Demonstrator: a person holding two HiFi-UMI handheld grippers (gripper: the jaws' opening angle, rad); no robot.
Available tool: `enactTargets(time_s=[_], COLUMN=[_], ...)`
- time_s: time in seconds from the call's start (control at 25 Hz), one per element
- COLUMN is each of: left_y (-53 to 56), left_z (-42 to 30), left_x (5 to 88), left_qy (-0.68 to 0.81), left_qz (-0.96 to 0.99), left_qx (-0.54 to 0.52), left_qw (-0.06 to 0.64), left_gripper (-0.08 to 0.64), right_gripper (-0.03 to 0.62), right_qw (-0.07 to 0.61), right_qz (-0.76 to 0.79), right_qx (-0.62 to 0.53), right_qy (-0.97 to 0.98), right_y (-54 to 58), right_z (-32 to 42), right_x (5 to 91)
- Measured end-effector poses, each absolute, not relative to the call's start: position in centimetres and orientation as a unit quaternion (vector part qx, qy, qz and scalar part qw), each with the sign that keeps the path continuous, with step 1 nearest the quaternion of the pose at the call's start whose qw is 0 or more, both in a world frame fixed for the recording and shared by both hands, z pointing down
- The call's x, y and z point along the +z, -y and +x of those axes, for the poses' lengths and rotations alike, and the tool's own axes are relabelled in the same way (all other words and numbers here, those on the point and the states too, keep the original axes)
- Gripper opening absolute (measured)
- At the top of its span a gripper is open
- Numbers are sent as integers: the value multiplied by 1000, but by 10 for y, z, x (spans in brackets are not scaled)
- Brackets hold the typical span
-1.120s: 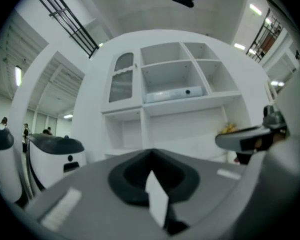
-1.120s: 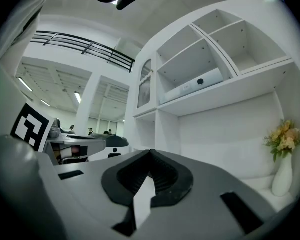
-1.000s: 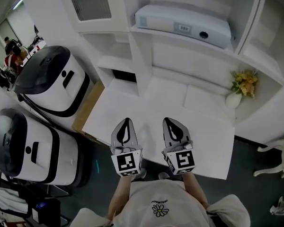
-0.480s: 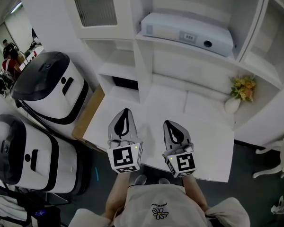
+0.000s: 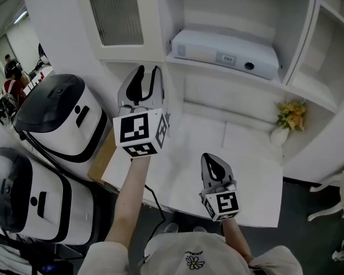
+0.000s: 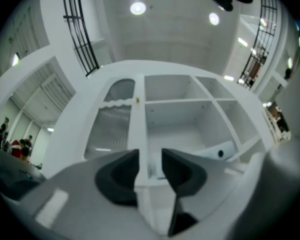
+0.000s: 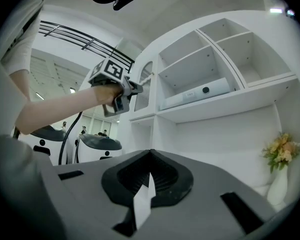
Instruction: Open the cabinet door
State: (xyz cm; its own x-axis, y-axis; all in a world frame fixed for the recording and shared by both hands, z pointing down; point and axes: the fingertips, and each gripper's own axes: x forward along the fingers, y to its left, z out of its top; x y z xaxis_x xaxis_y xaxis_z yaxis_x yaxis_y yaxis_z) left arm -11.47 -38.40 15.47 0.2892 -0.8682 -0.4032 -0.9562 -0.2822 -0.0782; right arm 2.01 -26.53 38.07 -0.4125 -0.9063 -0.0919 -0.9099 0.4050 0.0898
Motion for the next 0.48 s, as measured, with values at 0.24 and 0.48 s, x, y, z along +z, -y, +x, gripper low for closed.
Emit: enactTargets(time_s=[0.24,0.48], left_y=[434,488], left_z=[-108,-105], left_x=[89,75], left_qy=[-582,-614], left_qz=[-778,-758], left_qx=[150,128], left_qw=[184,179], left_gripper=[209,308], right_gripper=[0,0], right_qw=[20,8], right_qz=[-563,-585], right_qx=[61,70], right_qy=[-824,-808], right_y=[262,251], right_z=[32,42], right_x=[378,377])
